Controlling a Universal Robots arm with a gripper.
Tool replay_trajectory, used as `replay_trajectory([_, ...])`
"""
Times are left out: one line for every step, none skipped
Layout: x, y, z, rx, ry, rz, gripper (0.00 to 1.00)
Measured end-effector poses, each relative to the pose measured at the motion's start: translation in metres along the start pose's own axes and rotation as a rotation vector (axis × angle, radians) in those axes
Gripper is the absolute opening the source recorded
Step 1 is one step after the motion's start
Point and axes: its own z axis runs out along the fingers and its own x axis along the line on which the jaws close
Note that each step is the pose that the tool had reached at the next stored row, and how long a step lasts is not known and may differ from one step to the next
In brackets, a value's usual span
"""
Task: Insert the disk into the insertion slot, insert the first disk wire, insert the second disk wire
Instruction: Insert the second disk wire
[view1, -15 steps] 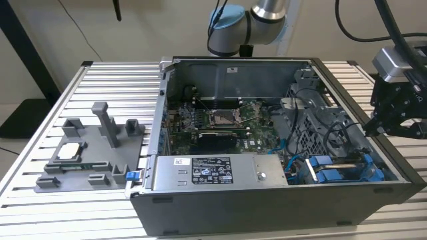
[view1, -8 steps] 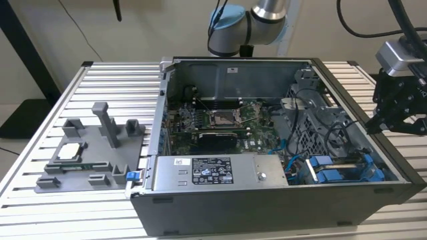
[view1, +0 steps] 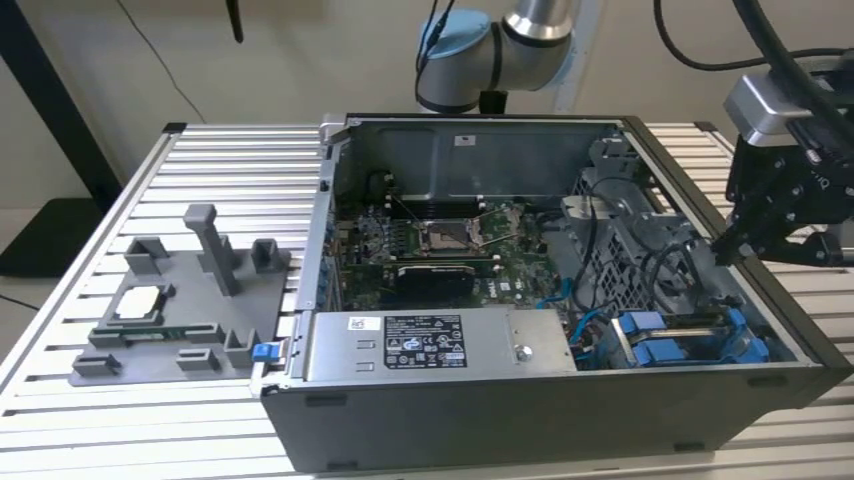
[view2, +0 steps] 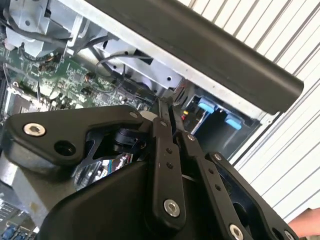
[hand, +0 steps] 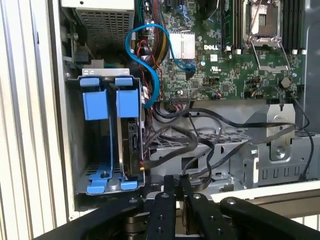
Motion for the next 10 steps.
replay_trajectory([0.0001, 0.0030, -0.0002, 0.0000, 0.0000, 0.000, 0.00])
replay_trajectory([0.0003, 0.0062, -0.0005, -0.0001, 0.0002, 0.000, 0.00])
replay_trajectory([0.0004, 0.0095, -0.0009, -0.0002, 0.0001, 0.000, 0.00])
replay_trajectory([0.0006, 0.0125, -0.0013, -0.0002, 0.0000, 0.000, 0.00])
replay_trajectory([0.0007, 0.0156, -0.0017, -0.0003, 0.0001, 0.000, 0.00])
replay_trajectory([0.0008, 0.0189, -0.0022, -0.0005, 0.0002, 0.000, 0.00])
replay_trajectory([0.0009, 0.0218, -0.0028, -0.0006, 0.0000, 0.000, 0.00])
replay_trajectory([0.0010, 0.0247, -0.0035, -0.0006, 0.0001, 0.000, 0.00])
replay_trajectory([0.0010, 0.0274, -0.0041, -0.0006, 0.0002, 0.000, 0.00])
replay_trajectory([0.0012, 0.0306, -0.0044, -0.0007, 0.0001, 0.000, 0.00])
